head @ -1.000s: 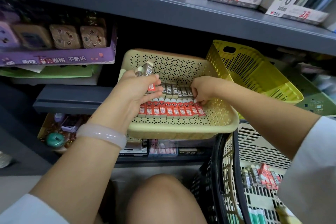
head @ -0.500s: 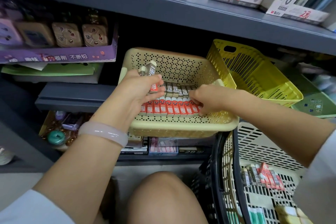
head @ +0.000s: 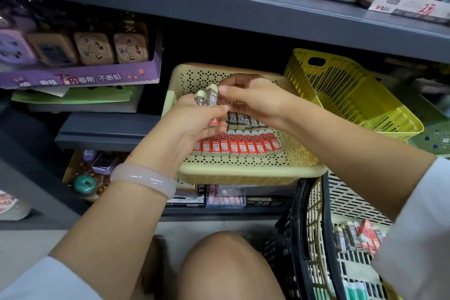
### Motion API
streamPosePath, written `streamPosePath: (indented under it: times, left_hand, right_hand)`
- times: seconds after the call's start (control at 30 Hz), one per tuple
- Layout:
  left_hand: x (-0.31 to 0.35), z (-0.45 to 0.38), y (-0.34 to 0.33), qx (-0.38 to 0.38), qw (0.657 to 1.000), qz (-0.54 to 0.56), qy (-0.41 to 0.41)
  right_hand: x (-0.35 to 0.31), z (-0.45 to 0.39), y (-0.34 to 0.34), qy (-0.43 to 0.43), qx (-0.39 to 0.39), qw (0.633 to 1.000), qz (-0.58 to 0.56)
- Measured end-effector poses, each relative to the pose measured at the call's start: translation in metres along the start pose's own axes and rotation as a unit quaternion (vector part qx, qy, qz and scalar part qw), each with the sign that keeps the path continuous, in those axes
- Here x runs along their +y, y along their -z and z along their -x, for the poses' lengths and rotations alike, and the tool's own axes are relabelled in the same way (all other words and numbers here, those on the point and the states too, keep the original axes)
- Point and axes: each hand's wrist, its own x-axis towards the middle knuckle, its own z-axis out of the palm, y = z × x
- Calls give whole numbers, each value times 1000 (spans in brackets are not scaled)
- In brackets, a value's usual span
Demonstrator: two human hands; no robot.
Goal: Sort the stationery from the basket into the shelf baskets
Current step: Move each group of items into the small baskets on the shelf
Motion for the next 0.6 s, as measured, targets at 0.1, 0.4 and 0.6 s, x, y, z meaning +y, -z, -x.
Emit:
streamPosePath:
  times: [0.1,0.4,0.6]
  left_hand:
    - [-1,-1,0,-2,1000,-23,-3]
    - [1,-4,3,60,998,27,0]
    - [0,-6,2,60,997,55,7]
  right_hand:
    - [2,0,-2,2,-40,999,22]
    - [-3,-9,25,-4,129,983,-128]
    - [24,-30,45,-202,147,912,326]
